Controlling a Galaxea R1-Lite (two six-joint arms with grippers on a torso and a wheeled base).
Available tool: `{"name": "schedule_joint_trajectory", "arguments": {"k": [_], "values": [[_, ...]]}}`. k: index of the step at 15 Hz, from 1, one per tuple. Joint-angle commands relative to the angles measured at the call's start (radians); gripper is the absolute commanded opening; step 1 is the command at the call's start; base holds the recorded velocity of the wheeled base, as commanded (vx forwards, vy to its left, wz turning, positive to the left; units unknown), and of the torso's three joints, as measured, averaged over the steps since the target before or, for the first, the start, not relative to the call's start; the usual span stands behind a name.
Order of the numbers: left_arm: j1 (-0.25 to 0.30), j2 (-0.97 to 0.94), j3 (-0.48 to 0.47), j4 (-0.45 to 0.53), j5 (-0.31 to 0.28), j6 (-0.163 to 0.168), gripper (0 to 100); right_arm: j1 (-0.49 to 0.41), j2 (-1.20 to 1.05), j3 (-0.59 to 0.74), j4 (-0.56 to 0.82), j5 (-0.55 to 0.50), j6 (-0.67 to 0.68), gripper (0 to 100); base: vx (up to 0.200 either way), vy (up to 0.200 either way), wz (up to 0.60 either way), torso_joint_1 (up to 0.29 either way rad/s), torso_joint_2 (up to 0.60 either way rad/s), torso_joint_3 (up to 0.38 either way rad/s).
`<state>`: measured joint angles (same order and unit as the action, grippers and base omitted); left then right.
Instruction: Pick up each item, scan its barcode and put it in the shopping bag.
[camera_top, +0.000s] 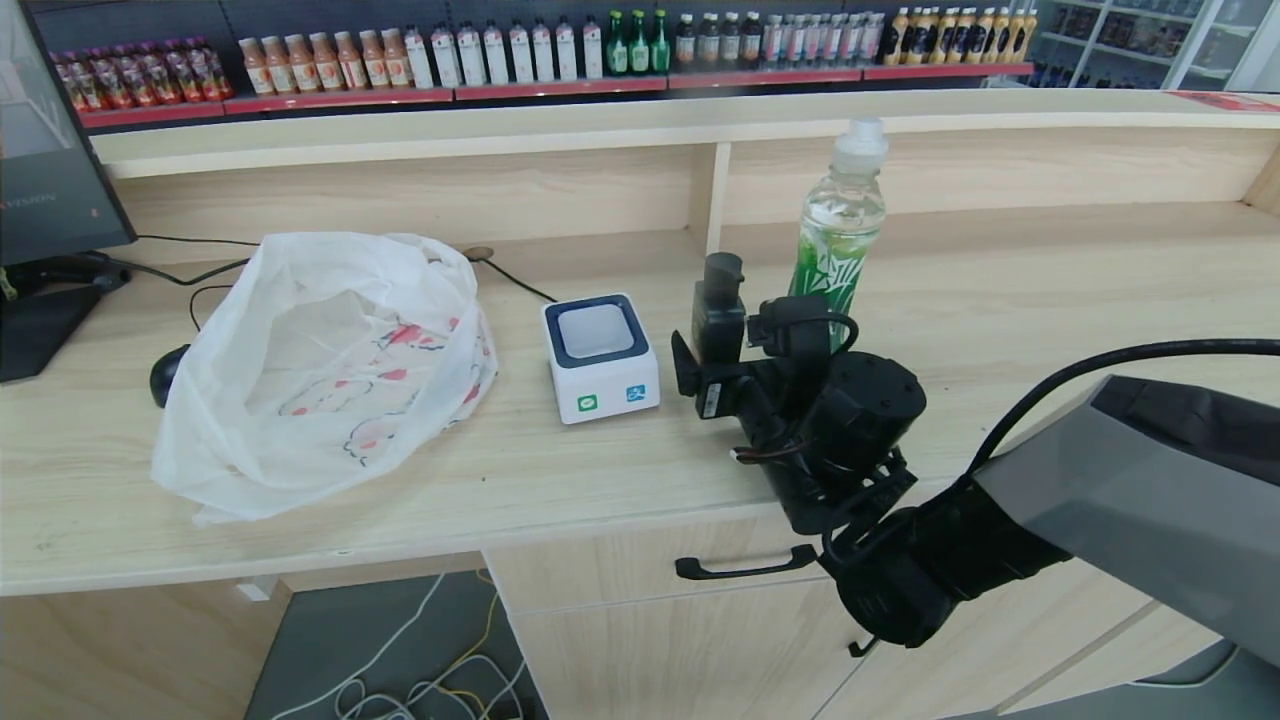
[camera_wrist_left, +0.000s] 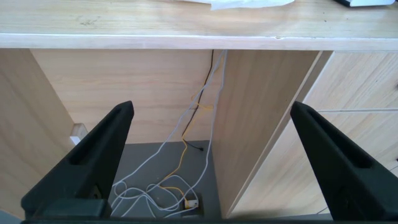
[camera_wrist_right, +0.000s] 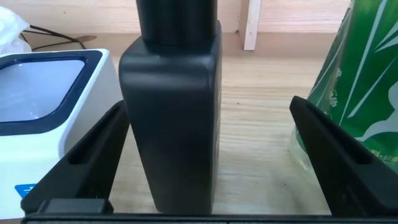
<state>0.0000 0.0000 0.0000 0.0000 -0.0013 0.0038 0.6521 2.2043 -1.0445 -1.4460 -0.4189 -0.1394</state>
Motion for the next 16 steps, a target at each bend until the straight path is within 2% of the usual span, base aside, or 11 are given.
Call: {"name": "schedule_joint_trajectory", "arguments": {"k": [1, 16], "values": [[0.000, 0.002, 0.000, 0.000, 0.000, 0.001, 100, -0.006, 0.008, -0.025, 0.013, 0.000, 0.000, 100, 0.000, 0.000, 0.00, 0.000, 0.00, 0.000], [0.000, 0.002, 0.000, 0.000, 0.000, 0.001, 100, -0.016, 0.029, -0.098, 0.095, 0.002, 0.041, 100, 0.000, 0.000, 0.00, 0.000, 0.00, 0.000]]}}
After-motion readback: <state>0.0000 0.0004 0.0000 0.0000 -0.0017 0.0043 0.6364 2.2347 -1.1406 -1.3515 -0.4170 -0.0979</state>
